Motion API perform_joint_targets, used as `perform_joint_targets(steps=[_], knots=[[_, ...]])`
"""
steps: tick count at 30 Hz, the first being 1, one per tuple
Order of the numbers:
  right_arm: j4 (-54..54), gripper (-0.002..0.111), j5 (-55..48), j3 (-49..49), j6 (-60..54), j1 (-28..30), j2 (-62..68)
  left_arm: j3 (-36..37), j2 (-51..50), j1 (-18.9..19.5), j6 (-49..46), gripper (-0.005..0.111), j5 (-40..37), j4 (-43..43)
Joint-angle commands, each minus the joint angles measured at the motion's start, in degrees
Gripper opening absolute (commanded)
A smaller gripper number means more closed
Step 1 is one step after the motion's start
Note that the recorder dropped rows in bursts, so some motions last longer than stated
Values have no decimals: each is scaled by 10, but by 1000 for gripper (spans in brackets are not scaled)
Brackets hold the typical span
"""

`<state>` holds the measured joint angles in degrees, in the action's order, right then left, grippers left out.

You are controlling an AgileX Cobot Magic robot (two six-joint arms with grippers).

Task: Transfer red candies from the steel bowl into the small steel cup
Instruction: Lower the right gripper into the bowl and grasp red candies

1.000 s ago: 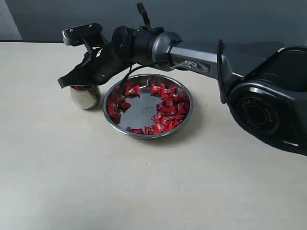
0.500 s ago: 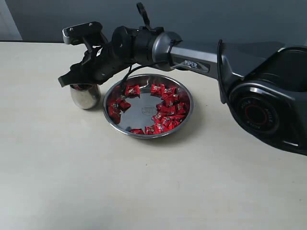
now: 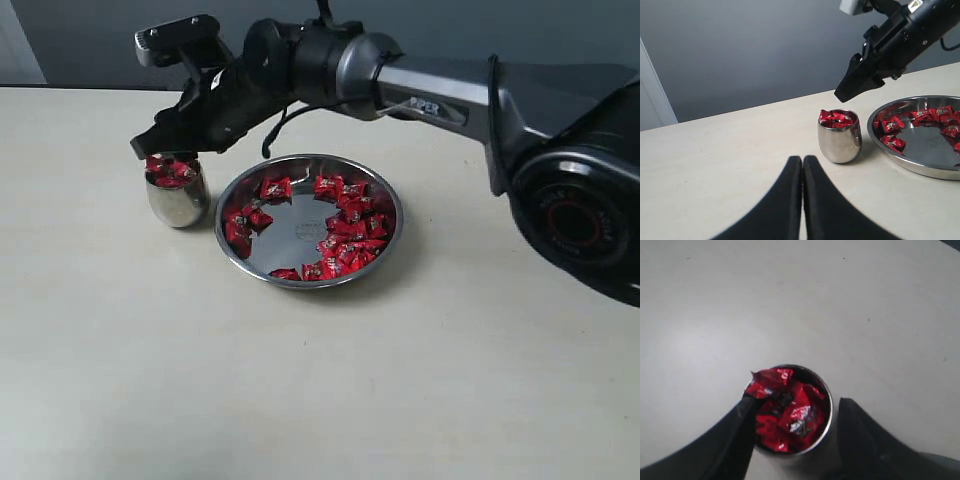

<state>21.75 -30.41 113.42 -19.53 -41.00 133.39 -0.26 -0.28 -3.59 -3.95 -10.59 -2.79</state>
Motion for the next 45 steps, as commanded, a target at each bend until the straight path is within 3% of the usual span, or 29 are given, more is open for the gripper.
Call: perform_joint_targets(steps=[1,8,13,25,35,45], knots=[[-46,49,-94,0,1,13,-30,3,3,0,1,2,2,3],[-157,49,-257,0,26,17,-29,3,3,0,1,2,2,3],[-206,49,-307,-1,56,17,-29,3,3,0,1,2,3,3],[-212,49,-269,-1,94,20,-28,3,3,0,1,2,3,3],[-104,49,-247,-2,97,71,-17,3,3,0,1,2,3,3],[-32,49,-197,-2,77,71,49,3,3,0,1,2,2,3]])
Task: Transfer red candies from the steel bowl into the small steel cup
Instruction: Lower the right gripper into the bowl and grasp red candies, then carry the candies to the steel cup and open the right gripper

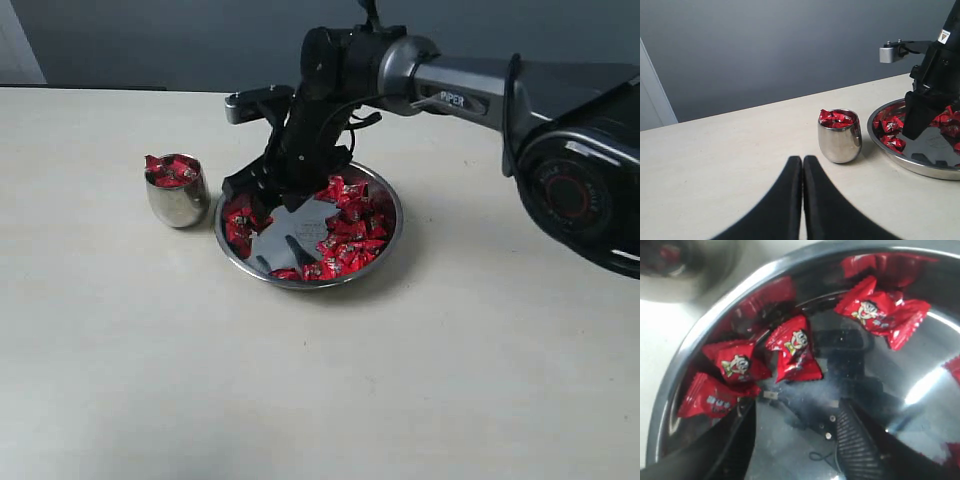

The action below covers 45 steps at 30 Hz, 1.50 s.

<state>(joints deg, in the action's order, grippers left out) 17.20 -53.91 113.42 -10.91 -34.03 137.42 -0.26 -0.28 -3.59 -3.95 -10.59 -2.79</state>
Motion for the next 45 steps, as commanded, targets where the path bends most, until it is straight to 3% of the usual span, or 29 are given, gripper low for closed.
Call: perform_joint_targets(steps=[1,14,18,21,32,45], knots=[[15,49,47,-2,-10,1,12,3,3,0,1,2,2,3],[42,46,100,-2,-25,-1,45,3,3,0,1,2,2,3],[38,14,93,-2,-25,-1,46,3,3,0,1,2,2,3],[37,-1,83,-2,-25,-1,42,3,3,0,1,2,2,3],[-12,-1,66,-2,-6,-1,-31,3,3,0,1,2,3,3],[68,-1,218,0,-58,-60,-52,3,3,0,1,2,3,3]])
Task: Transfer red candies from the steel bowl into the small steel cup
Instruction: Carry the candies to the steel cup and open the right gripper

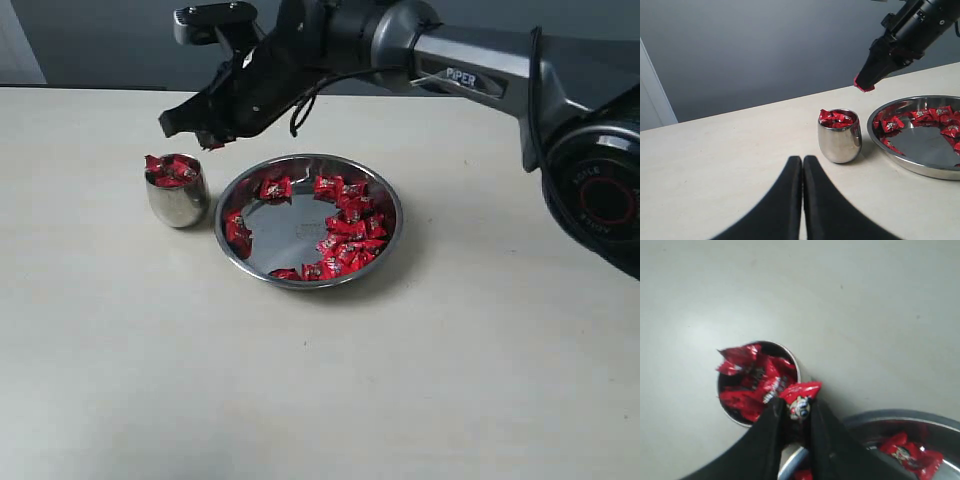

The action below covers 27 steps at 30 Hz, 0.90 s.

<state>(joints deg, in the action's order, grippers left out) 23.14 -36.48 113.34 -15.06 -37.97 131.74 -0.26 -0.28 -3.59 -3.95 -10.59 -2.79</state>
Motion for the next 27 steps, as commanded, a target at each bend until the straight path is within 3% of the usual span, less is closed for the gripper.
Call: perform_joint_targets(steps=[1,27], knots=[[10,-1,49,1,-22,-26,7,3,3,0,1,2,3,3],[41,-1,108,1,-51,-44,58,3,3,0,1,2,2,3]])
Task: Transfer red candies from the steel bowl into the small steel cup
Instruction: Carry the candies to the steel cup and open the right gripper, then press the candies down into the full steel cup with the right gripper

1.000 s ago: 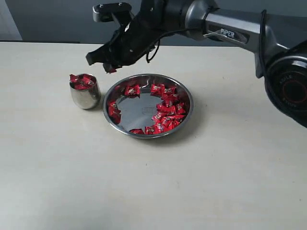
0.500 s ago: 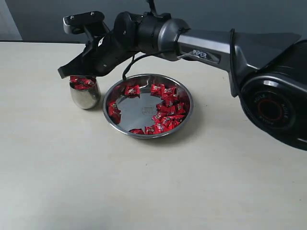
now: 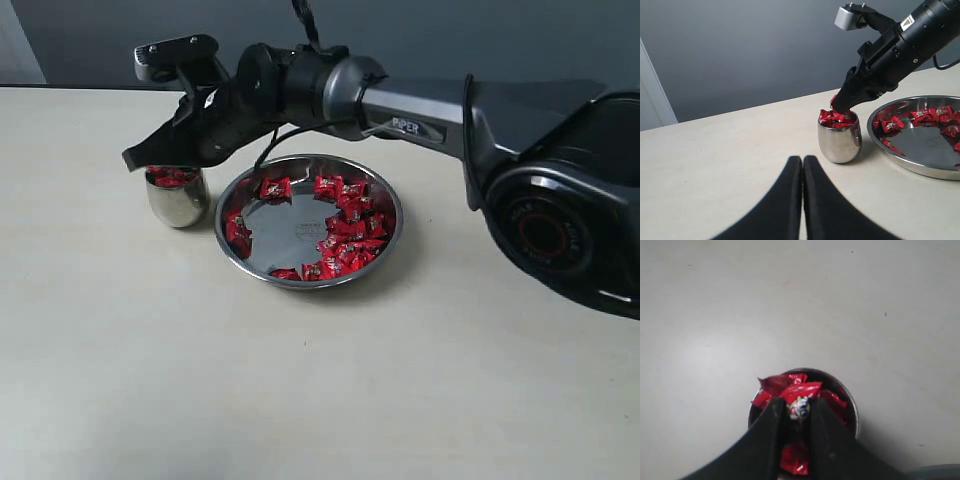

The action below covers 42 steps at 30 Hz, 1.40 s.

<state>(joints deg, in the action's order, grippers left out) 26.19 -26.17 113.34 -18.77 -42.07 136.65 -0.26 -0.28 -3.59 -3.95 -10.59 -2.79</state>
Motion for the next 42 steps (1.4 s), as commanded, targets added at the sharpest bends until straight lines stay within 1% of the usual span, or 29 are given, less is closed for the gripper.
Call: perform_joint_targets(steps=[1,3,7,9,42], knots=[[10,-1,5,1,-14,-3,12,3,3,0,1,2,2,3],[13,4,5,1,-14,-3,17,3,3,0,1,2,3,3],[14,19,5,1,-14,-3,18,3,3,0,1,2,3,3],[15,23,7,1,-14,-3,18,3,3,0,1,2,3,3],[11,23,9,2,-14,-3,-10,3,3,0,1,2,3,3]])
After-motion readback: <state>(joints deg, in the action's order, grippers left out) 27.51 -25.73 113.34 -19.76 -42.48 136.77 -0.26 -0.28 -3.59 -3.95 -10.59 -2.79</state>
